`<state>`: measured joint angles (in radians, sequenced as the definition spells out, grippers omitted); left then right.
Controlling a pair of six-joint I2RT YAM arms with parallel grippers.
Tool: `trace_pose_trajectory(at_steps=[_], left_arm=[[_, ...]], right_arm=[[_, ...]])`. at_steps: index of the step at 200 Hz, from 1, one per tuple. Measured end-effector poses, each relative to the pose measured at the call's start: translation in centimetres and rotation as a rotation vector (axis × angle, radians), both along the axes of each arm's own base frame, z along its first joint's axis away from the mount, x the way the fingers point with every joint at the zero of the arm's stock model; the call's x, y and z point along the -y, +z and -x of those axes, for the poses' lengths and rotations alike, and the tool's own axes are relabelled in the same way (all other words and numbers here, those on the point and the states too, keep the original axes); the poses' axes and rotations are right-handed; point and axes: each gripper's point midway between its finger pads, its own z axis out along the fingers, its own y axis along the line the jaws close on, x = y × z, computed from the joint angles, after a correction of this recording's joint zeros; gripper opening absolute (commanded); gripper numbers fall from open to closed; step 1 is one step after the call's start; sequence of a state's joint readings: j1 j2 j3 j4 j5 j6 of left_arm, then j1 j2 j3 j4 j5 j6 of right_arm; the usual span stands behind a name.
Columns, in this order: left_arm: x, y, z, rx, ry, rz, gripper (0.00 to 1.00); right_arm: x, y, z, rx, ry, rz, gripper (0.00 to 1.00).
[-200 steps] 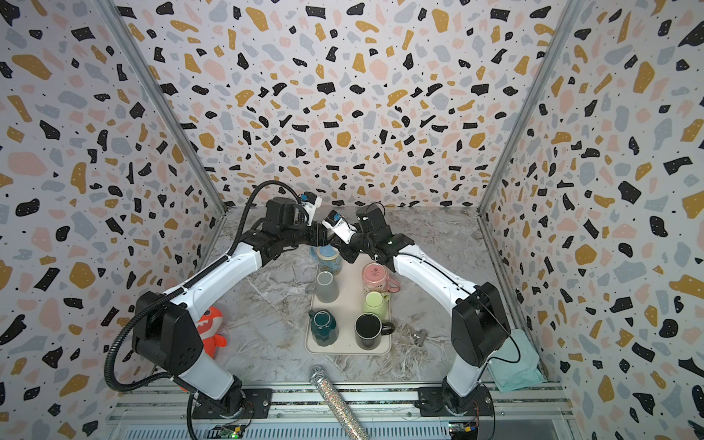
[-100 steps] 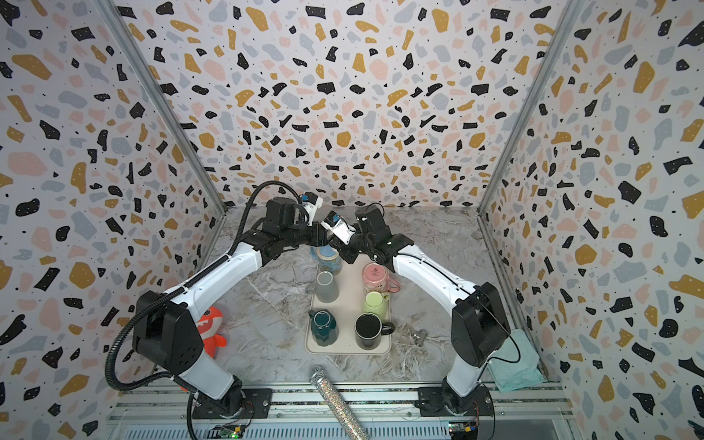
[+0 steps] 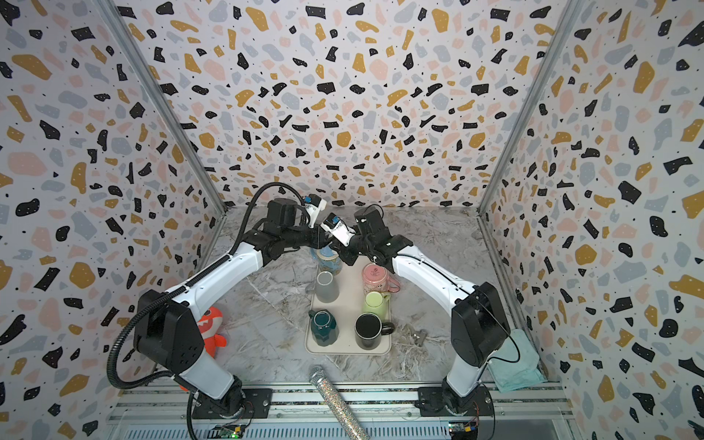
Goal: Turn the mug right side up
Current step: Place the mug at the top-left of the table.
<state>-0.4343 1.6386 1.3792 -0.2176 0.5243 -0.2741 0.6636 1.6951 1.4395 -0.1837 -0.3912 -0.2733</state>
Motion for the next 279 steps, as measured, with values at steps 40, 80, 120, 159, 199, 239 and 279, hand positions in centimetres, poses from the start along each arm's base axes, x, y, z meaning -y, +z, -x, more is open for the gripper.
trace_pose_trajectory(at_steps=[40,80,120,159,199,239,279], left_arm=[[0.3,-0.4,-0.1,-0.012,-0.014,0.008,0.0],[0.4,-0.2,-0.2,-0.012,-0.008,0.021,0.0],[0.8,0.8,-0.4,-0.004,-0.003,0.037,0.0],[1.2,2.6,-1.6,0.023,0.01,0.048,0.0],[1.2,1.9,-4.3,0.019,0.053,0.025,0.0],[-0.6,1.3,-6.4,0.019,0.12,0.004,0.0],[-6.2,1.7,-9.5,0.11,0.304,-0.017,0.0]], right_arm=[[0.2,-0.5,-0.1,-0.01,-0.015,0.004,0.0],[0.4,-0.3,-0.2,0.0,-0.03,0.003,0.0],[0.8,0.5,-0.3,0.031,-0.047,-0.002,0.09],[1.6,3.1,-0.3,0.105,-0.072,-0.033,0.25],[2.3,7.7,0.9,0.199,-0.072,-0.109,0.27],[3.1,8.0,1.4,0.215,-0.093,-0.111,0.26],[4.1,6.5,1.5,0.197,-0.129,-0.084,0.26]])
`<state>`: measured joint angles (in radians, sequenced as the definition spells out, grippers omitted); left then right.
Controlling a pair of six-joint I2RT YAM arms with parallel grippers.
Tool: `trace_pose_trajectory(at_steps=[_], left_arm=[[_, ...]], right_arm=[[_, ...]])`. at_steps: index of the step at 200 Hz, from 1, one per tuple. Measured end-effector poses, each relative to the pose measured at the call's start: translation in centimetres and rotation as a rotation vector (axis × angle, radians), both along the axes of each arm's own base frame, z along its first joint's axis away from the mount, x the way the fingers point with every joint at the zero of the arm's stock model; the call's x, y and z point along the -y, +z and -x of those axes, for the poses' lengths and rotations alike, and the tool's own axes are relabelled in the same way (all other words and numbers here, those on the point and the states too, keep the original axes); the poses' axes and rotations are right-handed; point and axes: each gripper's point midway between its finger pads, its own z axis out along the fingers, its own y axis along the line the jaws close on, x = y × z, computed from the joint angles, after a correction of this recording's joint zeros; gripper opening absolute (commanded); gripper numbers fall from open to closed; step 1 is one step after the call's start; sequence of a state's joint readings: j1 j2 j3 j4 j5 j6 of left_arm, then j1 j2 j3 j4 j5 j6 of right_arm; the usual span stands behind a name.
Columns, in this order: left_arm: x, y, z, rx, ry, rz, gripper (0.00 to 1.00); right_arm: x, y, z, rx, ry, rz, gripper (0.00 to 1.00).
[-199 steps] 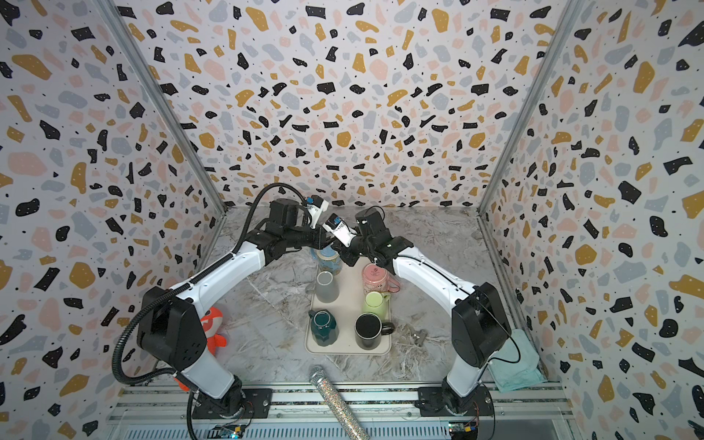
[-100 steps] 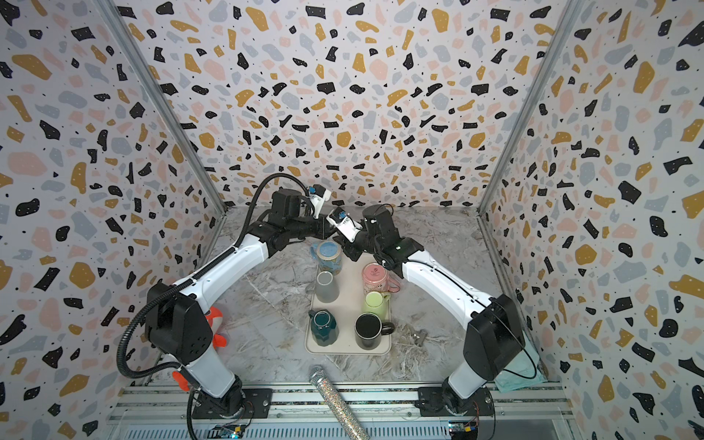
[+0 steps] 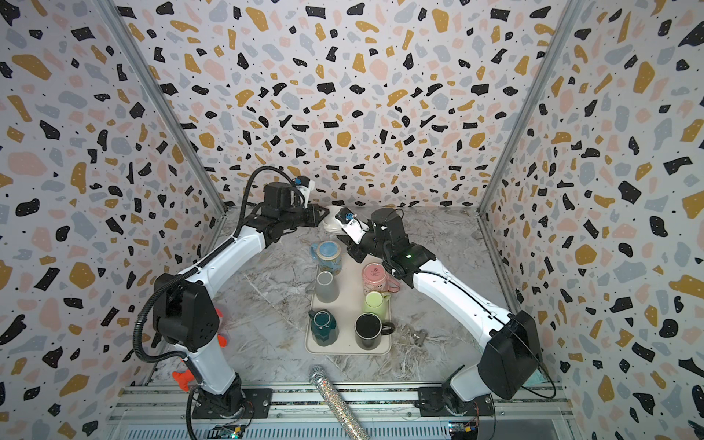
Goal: Turn the mug right side up
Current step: Place the mug at the top-left of the table.
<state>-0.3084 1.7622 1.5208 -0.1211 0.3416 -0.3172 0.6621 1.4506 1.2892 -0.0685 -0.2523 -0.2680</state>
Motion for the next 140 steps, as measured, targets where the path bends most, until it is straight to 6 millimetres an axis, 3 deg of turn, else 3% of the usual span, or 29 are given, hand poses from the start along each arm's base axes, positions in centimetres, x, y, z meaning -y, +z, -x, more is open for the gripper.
trace_pose_trajectory(at_steps=[29,48,90,140], left_arm=[[-5.3,-1.1,-0.6,0.089,0.186,-0.05,0.0],[-7.7,-2.2,-0.6,0.142,0.287,-0.084,0.0],[-10.3,-4.7,-0.5,0.221,0.415,-0.14,0.0],[-12.4,-5.9,-1.0,0.327,0.531,-0.169,0.0]], right_arm=[[1.0,0.0,0.0,-0.002,-0.031,-0.006,0.26],[1.7,0.5,0.0,0.005,-0.051,-0.02,0.26],[3.1,0.6,-0.3,0.005,-0.086,-0.043,0.25],[3.8,-0.7,-0.6,-0.028,-0.11,-0.046,0.24]])
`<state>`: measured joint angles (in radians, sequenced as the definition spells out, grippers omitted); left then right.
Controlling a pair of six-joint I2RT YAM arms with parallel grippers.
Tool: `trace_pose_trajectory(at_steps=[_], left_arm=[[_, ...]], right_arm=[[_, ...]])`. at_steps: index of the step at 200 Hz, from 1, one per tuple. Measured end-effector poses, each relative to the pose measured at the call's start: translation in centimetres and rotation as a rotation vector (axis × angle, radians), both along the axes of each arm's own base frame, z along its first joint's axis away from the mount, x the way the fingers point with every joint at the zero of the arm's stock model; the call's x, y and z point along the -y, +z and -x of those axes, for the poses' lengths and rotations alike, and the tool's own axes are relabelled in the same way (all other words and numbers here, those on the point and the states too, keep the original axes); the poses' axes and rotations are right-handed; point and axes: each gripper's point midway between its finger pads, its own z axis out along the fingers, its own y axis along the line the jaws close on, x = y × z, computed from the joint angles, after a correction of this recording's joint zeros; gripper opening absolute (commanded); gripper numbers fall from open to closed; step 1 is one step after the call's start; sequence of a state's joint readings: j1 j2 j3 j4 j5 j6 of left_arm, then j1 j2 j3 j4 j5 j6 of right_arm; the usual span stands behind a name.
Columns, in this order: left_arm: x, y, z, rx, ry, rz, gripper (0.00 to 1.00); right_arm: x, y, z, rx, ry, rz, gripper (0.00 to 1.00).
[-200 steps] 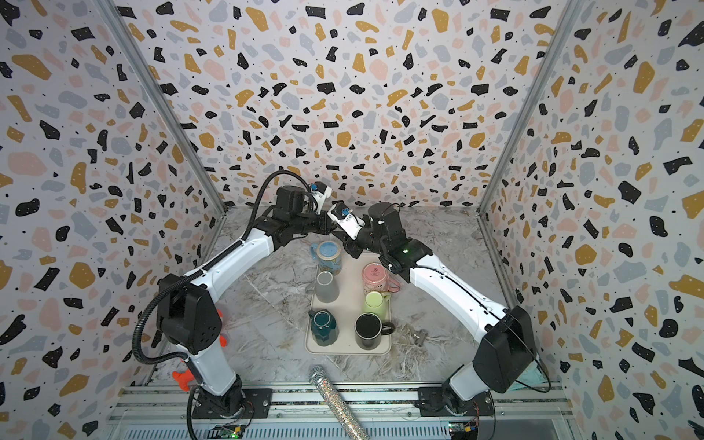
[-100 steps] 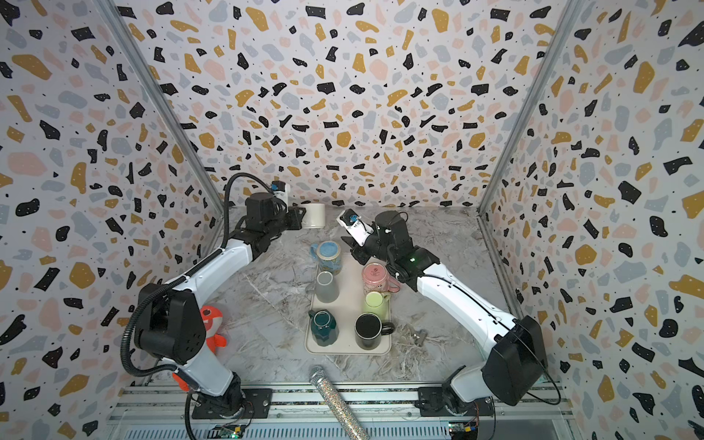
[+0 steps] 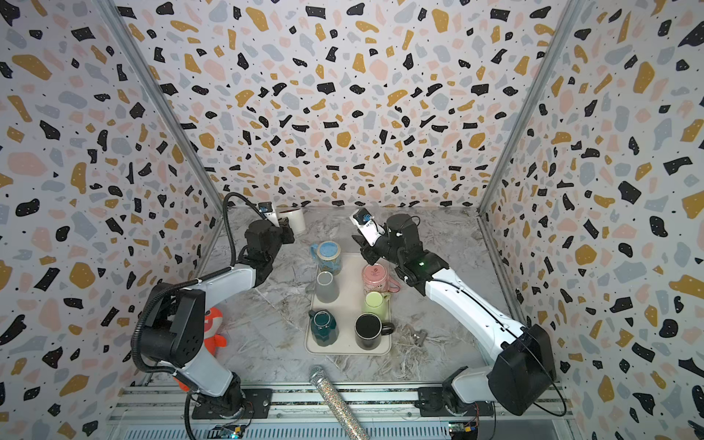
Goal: Turn the mug right side up
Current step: Place the mug at the top-left of the table.
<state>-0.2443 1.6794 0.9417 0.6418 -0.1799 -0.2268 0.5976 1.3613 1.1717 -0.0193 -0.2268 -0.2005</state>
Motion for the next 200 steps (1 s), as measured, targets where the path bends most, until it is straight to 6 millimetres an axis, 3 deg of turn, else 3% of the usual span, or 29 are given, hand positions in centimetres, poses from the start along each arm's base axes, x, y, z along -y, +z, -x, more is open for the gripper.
trace_pose_trajectory(at_steps=[106,200], left_arm=[[-2.0,-6.9,-2.3,-0.009,0.14,-0.056,0.0],[-2.5,-8.7,-4.0,0.027,0.199,-0.037,0.0]], right_arm=[[0.3,-0.6,-0.2,-0.022,-0.013,-0.015,0.24],[0.5,-0.6,0.0,-0.029,-0.019,-0.026,0.24]])
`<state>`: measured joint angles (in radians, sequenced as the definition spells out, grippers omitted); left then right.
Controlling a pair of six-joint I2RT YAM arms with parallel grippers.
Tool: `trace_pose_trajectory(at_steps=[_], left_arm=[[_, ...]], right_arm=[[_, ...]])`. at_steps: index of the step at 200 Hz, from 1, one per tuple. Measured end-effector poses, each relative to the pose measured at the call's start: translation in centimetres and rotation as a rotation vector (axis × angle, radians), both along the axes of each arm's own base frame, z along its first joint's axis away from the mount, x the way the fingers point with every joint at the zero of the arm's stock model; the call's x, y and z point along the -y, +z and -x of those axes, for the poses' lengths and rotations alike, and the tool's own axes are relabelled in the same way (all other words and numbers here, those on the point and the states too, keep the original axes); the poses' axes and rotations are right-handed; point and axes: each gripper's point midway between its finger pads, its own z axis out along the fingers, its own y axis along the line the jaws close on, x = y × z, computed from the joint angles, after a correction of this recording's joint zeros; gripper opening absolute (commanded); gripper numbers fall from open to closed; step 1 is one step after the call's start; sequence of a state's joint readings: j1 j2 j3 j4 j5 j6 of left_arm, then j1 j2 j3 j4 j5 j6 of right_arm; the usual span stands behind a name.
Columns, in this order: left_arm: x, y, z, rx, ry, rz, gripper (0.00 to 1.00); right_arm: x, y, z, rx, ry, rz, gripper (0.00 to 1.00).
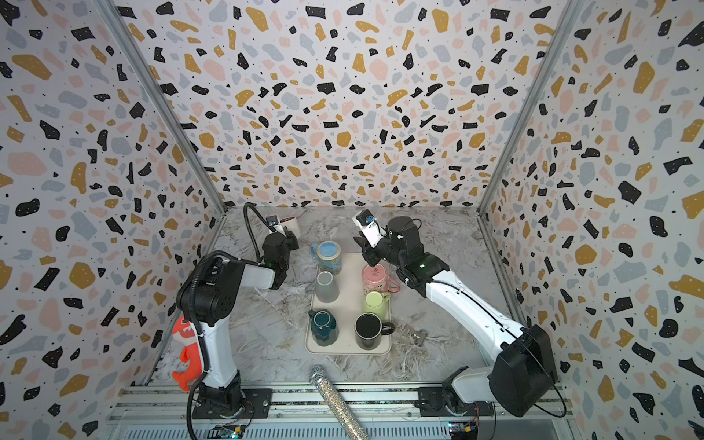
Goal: Turn the mug right side up
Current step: Place the mug at the top-left of the table.
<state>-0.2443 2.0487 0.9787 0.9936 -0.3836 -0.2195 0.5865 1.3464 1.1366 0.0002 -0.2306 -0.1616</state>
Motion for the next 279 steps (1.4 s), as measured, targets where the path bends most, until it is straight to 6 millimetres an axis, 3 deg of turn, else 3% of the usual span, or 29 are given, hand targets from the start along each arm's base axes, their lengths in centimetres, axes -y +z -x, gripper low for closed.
trace_pose_trajectory(at_steps=[57,279], left_arm=[[0.2,-0.7,-1.2,0.01,0.005,0.002,0.0],[0.8,-0.9,-1.4,0.021,-0.028,0.009,0.02]], right_arm=[[0.0,0.2,0.0,0.0,-0.002,-0.005,0.24],[0.0,0.2,0.0,-0.012,-0.007,-0.017,0.24]])
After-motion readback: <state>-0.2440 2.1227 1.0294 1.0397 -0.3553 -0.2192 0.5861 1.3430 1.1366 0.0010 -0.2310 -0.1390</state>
